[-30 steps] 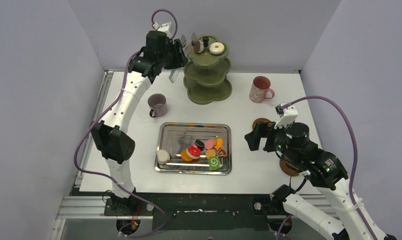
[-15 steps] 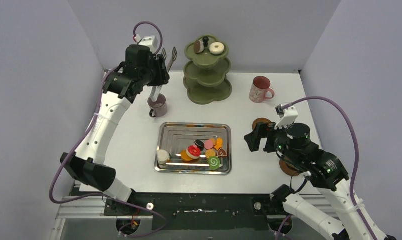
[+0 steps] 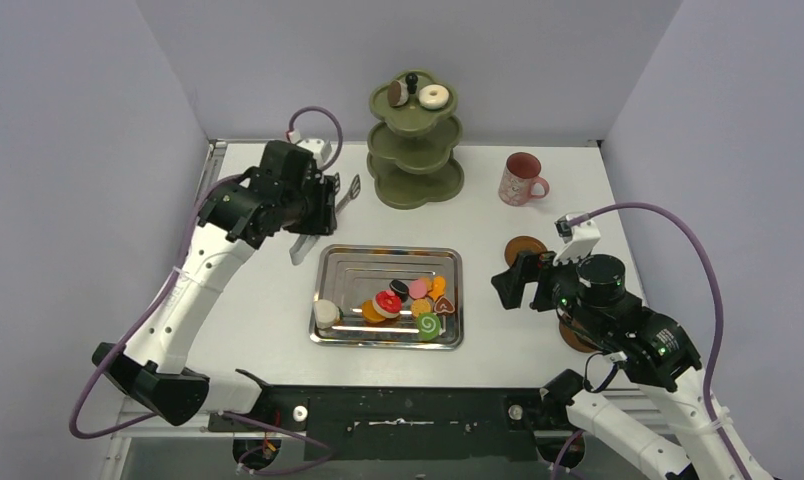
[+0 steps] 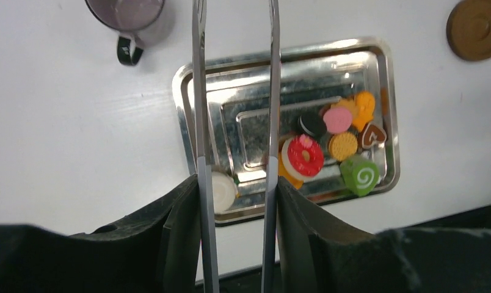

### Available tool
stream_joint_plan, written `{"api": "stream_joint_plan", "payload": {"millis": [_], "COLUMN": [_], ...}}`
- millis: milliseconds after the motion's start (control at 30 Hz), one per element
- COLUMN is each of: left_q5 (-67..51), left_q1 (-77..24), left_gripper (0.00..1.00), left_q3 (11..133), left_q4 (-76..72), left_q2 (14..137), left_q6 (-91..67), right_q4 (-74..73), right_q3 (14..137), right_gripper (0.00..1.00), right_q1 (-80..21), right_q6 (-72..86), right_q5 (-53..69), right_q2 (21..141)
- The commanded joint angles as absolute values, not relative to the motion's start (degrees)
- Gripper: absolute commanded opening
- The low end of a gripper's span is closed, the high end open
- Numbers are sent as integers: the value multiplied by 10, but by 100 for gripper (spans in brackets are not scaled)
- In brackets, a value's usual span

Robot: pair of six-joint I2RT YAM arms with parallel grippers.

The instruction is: Serve the afternoon tea

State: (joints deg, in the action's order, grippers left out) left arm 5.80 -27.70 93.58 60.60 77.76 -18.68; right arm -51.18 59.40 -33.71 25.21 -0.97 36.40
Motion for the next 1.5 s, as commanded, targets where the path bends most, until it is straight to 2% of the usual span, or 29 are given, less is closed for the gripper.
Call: {"api": "stream_joint_plan", "payload": {"millis": [0, 300, 433, 800, 1467], "left_q5": [59, 53, 1, 3, 41], "left_q1": [-324, -420, -436, -499, -505], "left_gripper": [40, 41, 41, 45, 50], "left_q3": [914, 869, 867, 902, 927], "left_q4": [668, 704, 675, 686, 710], "left_q2": [752, 747, 768, 870, 948], "left_q6": [-172, -187, -177, -159, -138], "right_q4": [-504, -499, -510, -516, -526], "right_q3": [587, 575, 586, 586, 580], "right_gripper": [100, 100, 100, 100, 100], "right_q1": [-334, -334, -334, -334, -334], "right_q6": [249, 260, 253, 232, 211], "right_q5": [-15, -34, -39, -74, -100], "right_q2": [363, 357, 361, 363, 348]}}
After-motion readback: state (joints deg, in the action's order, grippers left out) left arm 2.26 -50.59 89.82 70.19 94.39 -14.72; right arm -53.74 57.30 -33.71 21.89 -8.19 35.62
